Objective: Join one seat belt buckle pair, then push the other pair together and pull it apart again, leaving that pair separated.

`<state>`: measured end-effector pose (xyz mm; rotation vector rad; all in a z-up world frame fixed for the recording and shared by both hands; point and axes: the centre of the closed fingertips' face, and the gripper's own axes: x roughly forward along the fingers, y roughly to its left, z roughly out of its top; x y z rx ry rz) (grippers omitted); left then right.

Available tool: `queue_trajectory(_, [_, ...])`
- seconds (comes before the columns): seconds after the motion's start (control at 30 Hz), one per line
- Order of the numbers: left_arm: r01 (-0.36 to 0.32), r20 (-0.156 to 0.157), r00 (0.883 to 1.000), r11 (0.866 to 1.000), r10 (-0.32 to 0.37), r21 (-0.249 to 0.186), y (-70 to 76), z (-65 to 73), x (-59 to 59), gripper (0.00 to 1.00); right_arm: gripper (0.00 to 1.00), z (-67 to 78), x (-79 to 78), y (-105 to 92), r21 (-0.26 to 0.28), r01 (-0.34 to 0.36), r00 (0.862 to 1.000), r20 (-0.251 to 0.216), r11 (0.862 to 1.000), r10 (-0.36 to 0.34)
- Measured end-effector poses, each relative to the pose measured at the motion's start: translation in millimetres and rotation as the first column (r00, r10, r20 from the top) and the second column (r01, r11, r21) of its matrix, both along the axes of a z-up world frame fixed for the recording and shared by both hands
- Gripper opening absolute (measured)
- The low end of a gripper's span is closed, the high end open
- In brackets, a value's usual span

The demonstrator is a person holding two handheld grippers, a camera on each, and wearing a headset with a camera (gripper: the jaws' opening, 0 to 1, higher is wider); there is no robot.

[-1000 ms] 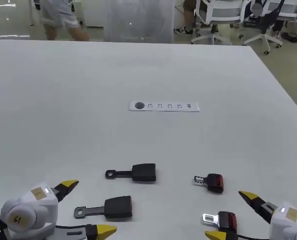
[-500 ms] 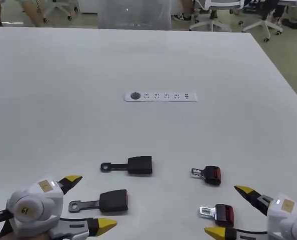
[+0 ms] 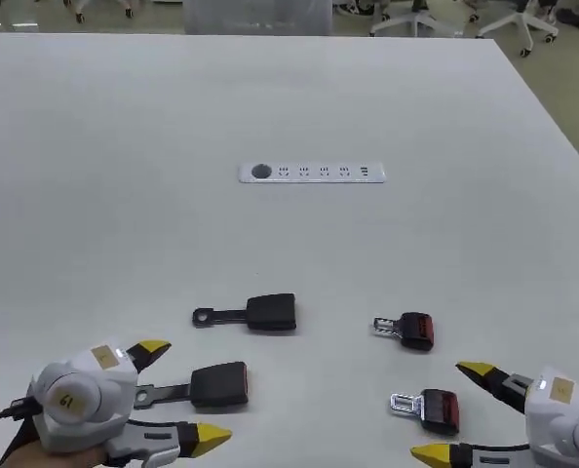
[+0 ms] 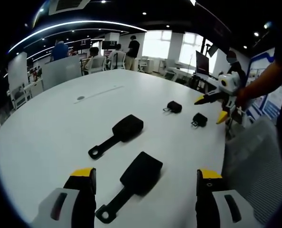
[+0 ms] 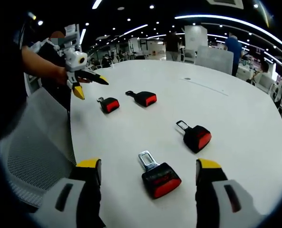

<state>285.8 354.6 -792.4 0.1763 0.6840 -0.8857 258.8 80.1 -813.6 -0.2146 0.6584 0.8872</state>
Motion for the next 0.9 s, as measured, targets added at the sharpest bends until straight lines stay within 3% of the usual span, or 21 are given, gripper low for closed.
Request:
queue_trajectory(0.5, [0.068,-0.034,0.997,0.997,-0.067,0.043,-4.1,-23.3,4.7,0.83,0.78,-18.9,-0.2,-4.8,-0.057,-0.099,0.993,-0.064,0.993,0.095])
queue_trajectory(0.6, [0.115,-0.035,0.993,0.989,-0.112,0.091,-1.8,-32.9,5.4,0.83,0.75,-24.3,-1.9,-6.1,-0.053,-0.112,0.989,-0.101,0.992,0.106])
queue_trajectory(0.7, [0.129,-0.043,0.991,0.988,-0.125,0.088,-4.3,-35.0,7.2,0.79,0.73,-30.3,-3.6,-7.6,-0.079,-0.142,0.985,-0.111,0.987,0.133])
queue_trajectory(0.87, [0.176,-0.051,0.984,0.977,-0.171,0.117,-5.8,-44.1,7.3,0.77,0.72,-34.2,-2.1,-7.3,-0.081,-0.165,0.979,-0.131,0.983,0.154])
queue_trajectory(0.9, [0.202,-0.061,0.979,0.97,-0.196,0.136,-4.4,-49.2,5.3,0.76,0.71,-34.9,-1.7,-7.3,-0.085,-0.17,0.978,-0.134,0.982,0.158])
